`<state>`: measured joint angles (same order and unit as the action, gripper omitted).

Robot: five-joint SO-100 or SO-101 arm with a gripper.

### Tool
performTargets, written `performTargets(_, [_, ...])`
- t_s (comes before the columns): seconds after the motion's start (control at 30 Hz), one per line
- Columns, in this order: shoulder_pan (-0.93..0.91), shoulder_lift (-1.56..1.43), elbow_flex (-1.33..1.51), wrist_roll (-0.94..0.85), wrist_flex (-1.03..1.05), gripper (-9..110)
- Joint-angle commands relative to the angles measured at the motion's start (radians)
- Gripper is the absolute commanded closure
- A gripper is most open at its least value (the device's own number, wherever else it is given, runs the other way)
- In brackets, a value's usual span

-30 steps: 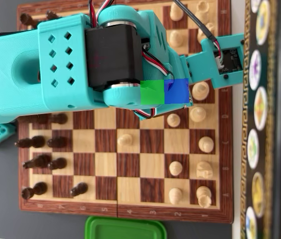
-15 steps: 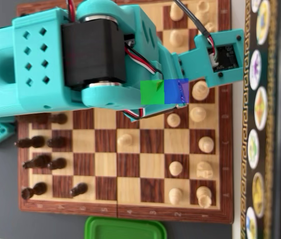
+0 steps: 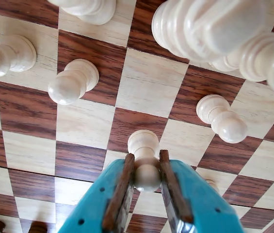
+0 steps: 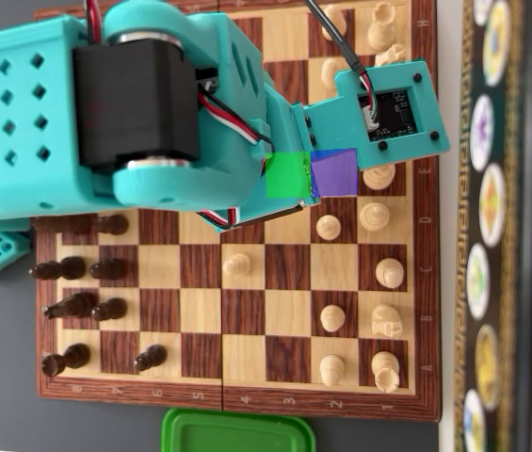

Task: Play chess

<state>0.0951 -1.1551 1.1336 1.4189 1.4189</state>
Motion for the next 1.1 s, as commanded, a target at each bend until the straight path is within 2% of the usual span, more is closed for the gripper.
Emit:
performTargets(0.0, [-0.002, -0.078, 0.031, 0.005, -0.037, 96])
performTargets(1.07, [0.000, -0.097, 0.124, 0.006, -0.083, 96])
